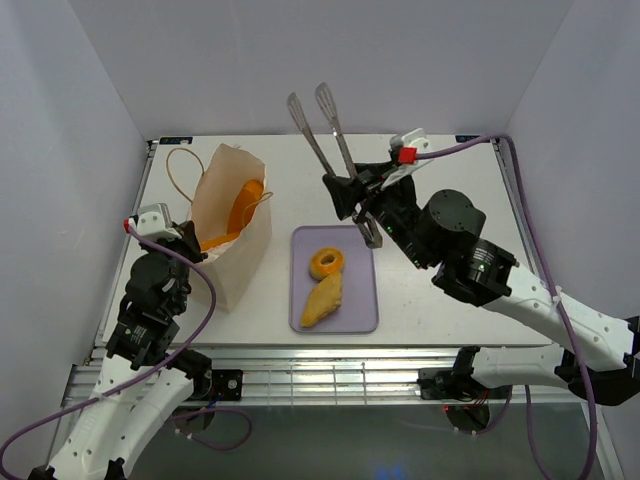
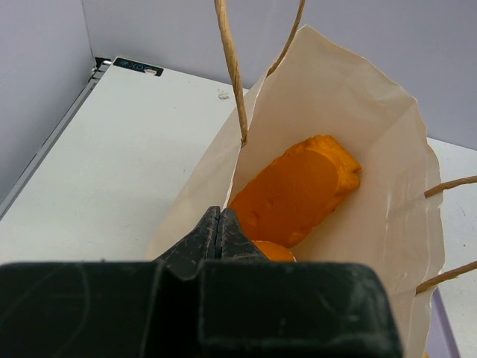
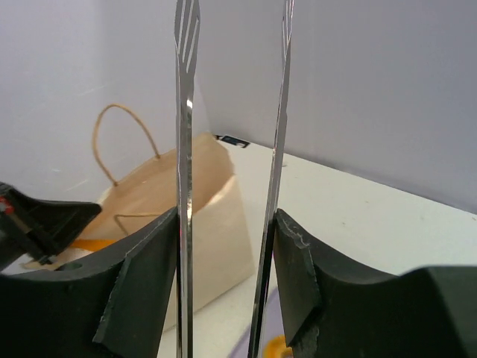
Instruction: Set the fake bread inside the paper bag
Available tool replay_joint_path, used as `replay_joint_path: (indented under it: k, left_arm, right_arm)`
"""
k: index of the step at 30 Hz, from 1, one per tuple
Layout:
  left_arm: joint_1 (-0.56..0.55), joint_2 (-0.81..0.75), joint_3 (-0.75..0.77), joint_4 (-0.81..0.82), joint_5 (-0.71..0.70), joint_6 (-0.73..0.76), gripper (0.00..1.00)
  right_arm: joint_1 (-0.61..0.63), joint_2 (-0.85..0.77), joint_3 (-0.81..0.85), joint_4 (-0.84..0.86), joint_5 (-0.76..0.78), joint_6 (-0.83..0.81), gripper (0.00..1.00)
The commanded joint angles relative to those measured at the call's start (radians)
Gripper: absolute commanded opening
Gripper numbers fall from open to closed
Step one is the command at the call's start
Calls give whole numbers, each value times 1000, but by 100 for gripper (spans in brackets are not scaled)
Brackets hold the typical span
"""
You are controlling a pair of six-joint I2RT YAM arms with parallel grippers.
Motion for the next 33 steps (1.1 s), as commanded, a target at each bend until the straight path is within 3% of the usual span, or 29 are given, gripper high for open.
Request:
replay_joint_path:
  k: [1, 7, 12, 17, 33]
  left_arm:
    - [-6, 4, -2, -1, -9, 6, 0]
    - [-6, 4, -2, -1, -5, 6, 1]
    - [-6, 4, -2, -3, -2, 5, 1]
    - [-6, -1, -2, -5, -3, 5, 1]
    - [-6, -4, 0, -6, 17, 2, 1]
  right_arm:
    - [-50, -59, -119, 5, 103, 30, 56]
    - [-201, -155, -359, -50, 117, 119, 56]
    - [-386, -220, -589, -29, 33, 210, 57]
    - [-526, -173, -738, 71, -86, 227, 56]
    - [-616, 99, -855, 235, -210, 242, 57]
